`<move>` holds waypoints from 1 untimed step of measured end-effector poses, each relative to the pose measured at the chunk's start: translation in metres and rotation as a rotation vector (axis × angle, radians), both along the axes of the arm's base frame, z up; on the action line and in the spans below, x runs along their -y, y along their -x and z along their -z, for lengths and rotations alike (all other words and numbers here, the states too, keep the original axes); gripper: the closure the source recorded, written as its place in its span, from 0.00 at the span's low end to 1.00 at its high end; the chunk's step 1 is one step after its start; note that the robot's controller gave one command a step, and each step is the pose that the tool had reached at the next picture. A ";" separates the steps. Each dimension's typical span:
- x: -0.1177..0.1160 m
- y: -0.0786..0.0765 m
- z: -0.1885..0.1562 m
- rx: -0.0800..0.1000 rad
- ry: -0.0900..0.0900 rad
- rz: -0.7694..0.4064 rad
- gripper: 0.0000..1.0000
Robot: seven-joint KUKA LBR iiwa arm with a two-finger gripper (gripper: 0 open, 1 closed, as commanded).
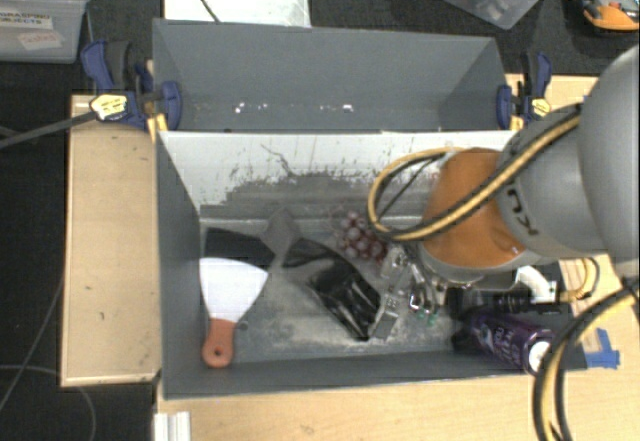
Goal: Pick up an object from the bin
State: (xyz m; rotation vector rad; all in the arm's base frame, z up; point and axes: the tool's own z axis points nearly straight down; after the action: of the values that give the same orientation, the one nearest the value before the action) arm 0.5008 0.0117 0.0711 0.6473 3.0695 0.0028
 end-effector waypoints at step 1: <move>-0.067 0.004 0.001 0.009 0.002 -0.307 0.00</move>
Offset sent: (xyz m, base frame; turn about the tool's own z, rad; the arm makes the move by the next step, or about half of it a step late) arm -0.0017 0.0053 0.0001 0.0152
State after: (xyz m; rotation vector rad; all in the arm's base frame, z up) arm 0.4969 0.0788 0.0703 0.1694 3.1237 0.0032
